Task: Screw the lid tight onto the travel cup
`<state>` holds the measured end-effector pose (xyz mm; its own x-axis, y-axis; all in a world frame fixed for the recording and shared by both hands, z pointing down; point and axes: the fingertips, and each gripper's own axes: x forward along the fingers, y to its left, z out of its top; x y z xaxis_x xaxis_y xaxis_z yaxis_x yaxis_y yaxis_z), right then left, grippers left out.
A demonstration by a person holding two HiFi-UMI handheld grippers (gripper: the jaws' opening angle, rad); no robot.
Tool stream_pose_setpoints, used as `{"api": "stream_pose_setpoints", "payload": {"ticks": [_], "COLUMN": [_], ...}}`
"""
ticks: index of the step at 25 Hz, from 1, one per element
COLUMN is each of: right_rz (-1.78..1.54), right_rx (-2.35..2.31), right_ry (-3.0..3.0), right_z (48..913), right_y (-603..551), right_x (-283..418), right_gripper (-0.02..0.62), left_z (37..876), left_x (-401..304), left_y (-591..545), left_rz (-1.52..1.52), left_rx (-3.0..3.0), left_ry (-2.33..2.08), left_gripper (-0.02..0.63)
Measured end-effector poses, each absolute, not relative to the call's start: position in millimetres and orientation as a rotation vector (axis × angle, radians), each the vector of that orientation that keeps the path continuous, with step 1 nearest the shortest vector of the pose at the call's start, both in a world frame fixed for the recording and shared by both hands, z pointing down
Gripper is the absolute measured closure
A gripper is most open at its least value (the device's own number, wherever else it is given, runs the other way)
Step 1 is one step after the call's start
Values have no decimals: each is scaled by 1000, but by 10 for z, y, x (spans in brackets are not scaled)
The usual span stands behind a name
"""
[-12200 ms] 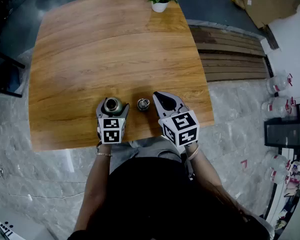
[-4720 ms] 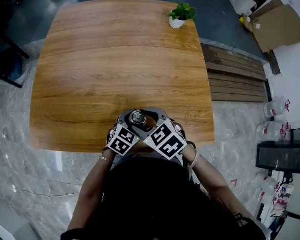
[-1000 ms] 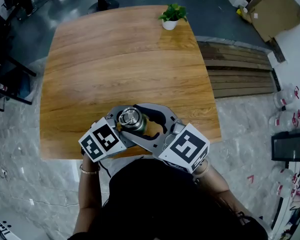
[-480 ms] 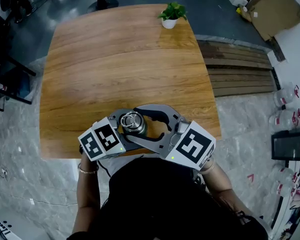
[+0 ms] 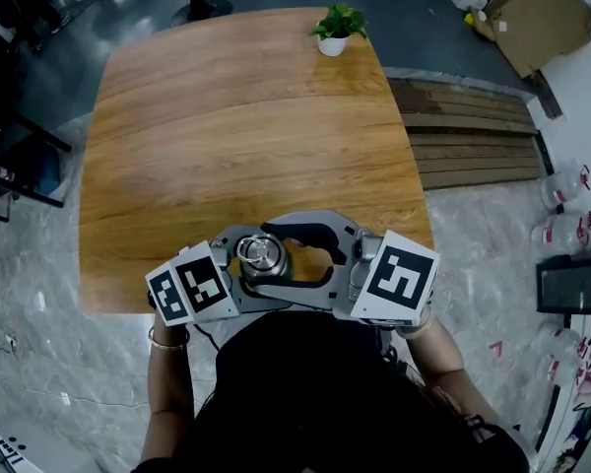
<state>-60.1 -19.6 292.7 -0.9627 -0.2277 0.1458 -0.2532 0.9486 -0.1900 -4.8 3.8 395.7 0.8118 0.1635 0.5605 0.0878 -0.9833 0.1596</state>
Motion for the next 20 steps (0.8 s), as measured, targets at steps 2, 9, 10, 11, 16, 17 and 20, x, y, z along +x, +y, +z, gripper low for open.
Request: {"api": "stream_pose_setpoints", "payload": {"ticks": [2,9,10,11,16,17,20], "right_rz": [291,71,75,93,253,267,307], "right_rx": [317,631,697,743,559,497,330], "right_ry": [-2972,-2832,-2827,-2835,-2960,-2977,-2992], "right_z": [2939,3059,3061,3055,2949,2922,2927], "right_y": [-163,-370,-415,-451,-345,-293,-142], "right_x": [-597,-578,-578,-582,-624,-635,-657], "right_gripper": [331,331,331,331,331,331,331], "left_z": [3971,4071,4078,4080,3999,3979,3953], "left_x": [-33,-15,-11,-10,-11,-6,15], "left_y": [113,-250,-308,-346,-144,-55,164], "left_rz": [924,944,934,924,844,835,840], "left_rx": [2846,2877,2871,2863,2873,2871,2850], "left_ry": [271,-52,-111,-152,26,100,270], "left_gripper": [206,206,206,206,206,206,206]}}
